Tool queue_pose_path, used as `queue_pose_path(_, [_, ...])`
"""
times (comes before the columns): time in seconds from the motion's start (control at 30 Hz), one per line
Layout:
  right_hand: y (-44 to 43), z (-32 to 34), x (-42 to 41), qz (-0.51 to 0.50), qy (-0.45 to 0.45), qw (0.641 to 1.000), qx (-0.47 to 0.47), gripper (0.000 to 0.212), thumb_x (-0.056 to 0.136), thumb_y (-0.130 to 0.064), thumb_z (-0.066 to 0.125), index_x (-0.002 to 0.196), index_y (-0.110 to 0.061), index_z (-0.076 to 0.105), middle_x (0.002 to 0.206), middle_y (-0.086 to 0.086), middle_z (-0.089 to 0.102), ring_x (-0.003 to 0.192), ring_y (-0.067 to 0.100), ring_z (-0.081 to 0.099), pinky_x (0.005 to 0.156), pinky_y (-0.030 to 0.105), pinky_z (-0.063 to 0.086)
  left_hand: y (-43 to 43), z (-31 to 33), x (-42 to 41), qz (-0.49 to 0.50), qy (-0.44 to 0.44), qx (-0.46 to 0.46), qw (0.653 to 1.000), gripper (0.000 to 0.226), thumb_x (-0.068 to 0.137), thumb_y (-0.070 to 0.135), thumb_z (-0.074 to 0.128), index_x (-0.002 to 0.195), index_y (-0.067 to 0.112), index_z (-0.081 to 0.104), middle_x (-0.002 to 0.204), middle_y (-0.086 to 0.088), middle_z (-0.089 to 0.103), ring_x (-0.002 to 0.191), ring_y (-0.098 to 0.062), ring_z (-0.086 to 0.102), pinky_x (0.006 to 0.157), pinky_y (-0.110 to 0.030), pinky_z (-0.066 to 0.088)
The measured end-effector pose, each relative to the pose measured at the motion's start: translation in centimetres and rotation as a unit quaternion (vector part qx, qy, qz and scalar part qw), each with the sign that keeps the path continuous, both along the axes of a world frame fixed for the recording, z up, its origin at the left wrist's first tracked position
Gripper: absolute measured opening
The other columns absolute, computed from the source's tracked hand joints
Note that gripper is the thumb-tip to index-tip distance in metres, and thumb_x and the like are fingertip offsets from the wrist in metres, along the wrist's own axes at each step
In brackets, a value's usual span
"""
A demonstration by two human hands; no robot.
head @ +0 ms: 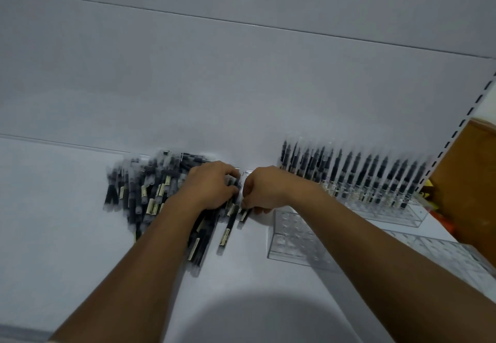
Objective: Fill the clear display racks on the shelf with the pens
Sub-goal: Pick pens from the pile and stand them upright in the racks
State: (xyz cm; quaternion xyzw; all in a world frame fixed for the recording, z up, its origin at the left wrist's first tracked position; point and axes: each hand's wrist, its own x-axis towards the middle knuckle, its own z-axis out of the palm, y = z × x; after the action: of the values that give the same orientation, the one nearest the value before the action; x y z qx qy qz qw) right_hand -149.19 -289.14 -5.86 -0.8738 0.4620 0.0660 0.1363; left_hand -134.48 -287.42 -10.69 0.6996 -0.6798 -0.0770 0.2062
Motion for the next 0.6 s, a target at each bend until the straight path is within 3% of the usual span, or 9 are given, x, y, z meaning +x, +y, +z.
queue_pose_path(0.13, [0.5,0.2,0.2,0.016,-0.011,1.000,0.022,0.021,0.091,-0.024,0.063,0.105,-0.011,0.073,0.099,0.007,0.075,0.094,0.022,0.070,0.092,0.038,0.055,0.6,0.5,0.7,0.008,0.003,0.009,1.000,0.033,0.088,0.035,0.065,0.121,0.031,0.063,0.131,0.003,0.059,0.112,-0.018,0.058,0.095,-0.032,0.044])
queue_pose_path(0.3, [1.4,0.4,0.4,0.063,0.005,0.998,0.017,0.021,0.090,-0.023,0.061,0.107,-0.018,0.073,0.102,0.003,0.074,0.097,0.022,0.068,0.089,0.033,0.053,2.2,0.9,1.2,-0.003,-0.017,-0.001,1.000,0.032,0.089,0.033,0.065,0.120,0.026,0.065,0.129,0.000,0.061,0.111,-0.020,0.059,0.093,-0.035,0.048])
queue_pose_path(0.37, [1.8,0.3,0.7,0.099,0.039,0.994,-0.012,0.024,0.088,-0.019,0.061,0.108,-0.019,0.073,0.106,0.003,0.071,0.101,0.023,0.064,0.089,0.035,0.051,3.2,1.3,1.1,-0.019,-0.033,-0.019,0.999,0.026,0.088,0.029,0.065,0.114,0.025,0.068,0.121,0.001,0.064,0.107,-0.019,0.059,0.089,-0.035,0.048])
queue_pose_path(0.47, [2.1,0.0,1.0,0.145,0.084,0.983,-0.070,0.031,0.086,-0.015,0.061,0.113,-0.025,0.069,0.110,-0.001,0.068,0.101,0.023,0.061,0.088,0.037,0.053,5.2,1.8,0.9,-0.036,-0.055,-0.047,0.997,0.017,0.085,0.023,0.064,0.098,0.027,0.074,0.097,0.005,0.069,0.087,-0.016,0.060,0.071,-0.028,0.047])
queue_pose_path(0.6, [2.3,-0.2,0.9,0.205,0.137,0.957,-0.156,0.035,0.087,-0.014,0.060,0.117,-0.030,0.064,0.106,-0.003,0.065,0.094,0.022,0.060,0.073,0.032,0.050,7.8,1.5,0.5,-0.030,-0.071,-0.037,0.996,0.011,0.086,0.030,0.062,0.091,0.028,0.072,0.086,0.013,0.057,0.080,-0.009,0.054,0.063,-0.024,0.038])
